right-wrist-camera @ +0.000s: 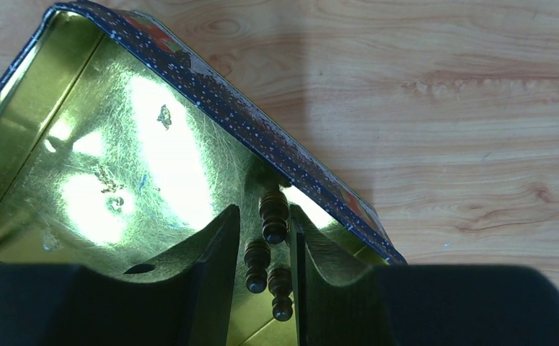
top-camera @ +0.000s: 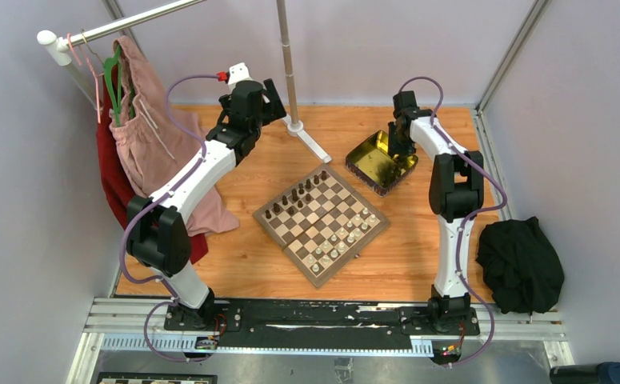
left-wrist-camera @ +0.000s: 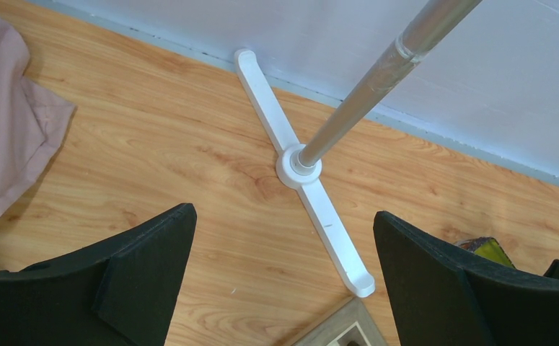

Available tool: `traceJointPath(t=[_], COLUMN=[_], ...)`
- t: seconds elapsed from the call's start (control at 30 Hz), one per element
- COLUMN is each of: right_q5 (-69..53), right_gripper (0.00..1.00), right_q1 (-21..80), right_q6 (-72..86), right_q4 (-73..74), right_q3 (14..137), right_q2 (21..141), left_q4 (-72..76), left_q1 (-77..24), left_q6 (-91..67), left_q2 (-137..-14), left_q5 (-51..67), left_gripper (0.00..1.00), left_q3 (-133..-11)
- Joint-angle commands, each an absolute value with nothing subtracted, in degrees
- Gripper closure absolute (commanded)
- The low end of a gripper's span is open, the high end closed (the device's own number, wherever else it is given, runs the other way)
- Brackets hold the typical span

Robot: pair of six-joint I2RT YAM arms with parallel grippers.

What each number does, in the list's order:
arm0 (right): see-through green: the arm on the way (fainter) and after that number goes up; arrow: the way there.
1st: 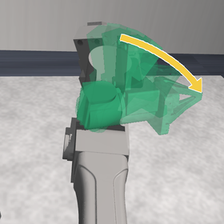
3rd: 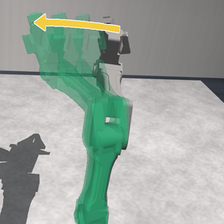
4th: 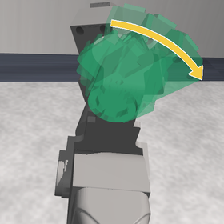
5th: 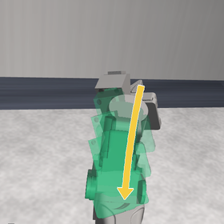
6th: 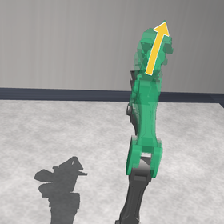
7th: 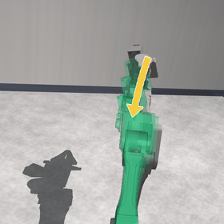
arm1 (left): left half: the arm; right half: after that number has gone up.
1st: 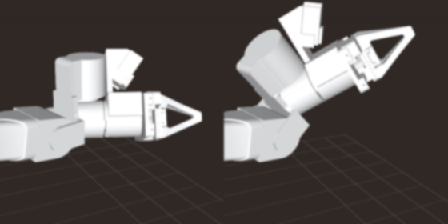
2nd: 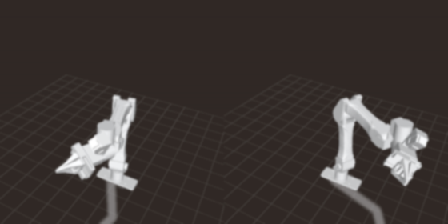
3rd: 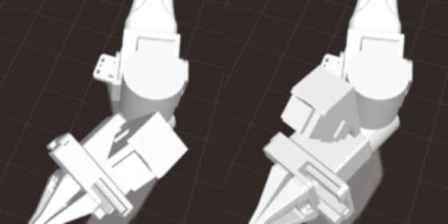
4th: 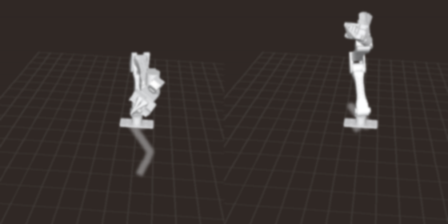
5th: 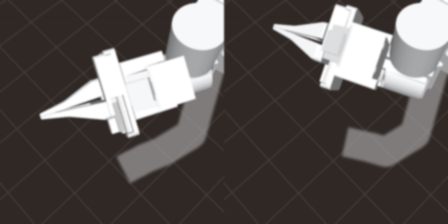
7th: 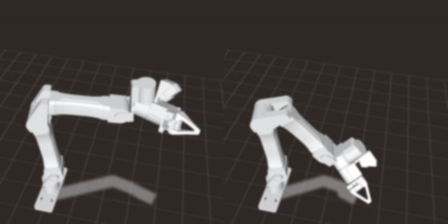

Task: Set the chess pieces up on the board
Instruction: Pick up the chess piece from the storage box.

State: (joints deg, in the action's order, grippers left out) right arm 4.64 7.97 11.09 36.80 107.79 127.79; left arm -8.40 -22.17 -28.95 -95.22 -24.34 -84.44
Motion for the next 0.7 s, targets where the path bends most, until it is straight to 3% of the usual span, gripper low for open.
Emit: traceJointPath(t=[0.0, 0.33, 0.67], right_q5=[4.40, 4.65, 4.75], right_gripper=[0.65, 0.68, 0.94], right_q1=[7.08, 7.10, 6.78], right_q6=[12.06, 11.93, 11.61], right_q4=[37.67, 37.66, 38.04], right_q3=[106.46, 105.74, 106.25], right_q2=[127.52, 127.52, 127.72], left_q4=[-7.43, -7.38, -7.38], left_q1=[-21.68, -21.70, -21.66], left_q6=[-28.74, -29.03, -29.15], left_q2=[-95.67, -95.33, -95.10], left_q5=[-23.82, -23.56, -23.51], left_gripper=[0.00, 0.00, 0.00], left_q3=[-85.18, -84.76, -84.47])
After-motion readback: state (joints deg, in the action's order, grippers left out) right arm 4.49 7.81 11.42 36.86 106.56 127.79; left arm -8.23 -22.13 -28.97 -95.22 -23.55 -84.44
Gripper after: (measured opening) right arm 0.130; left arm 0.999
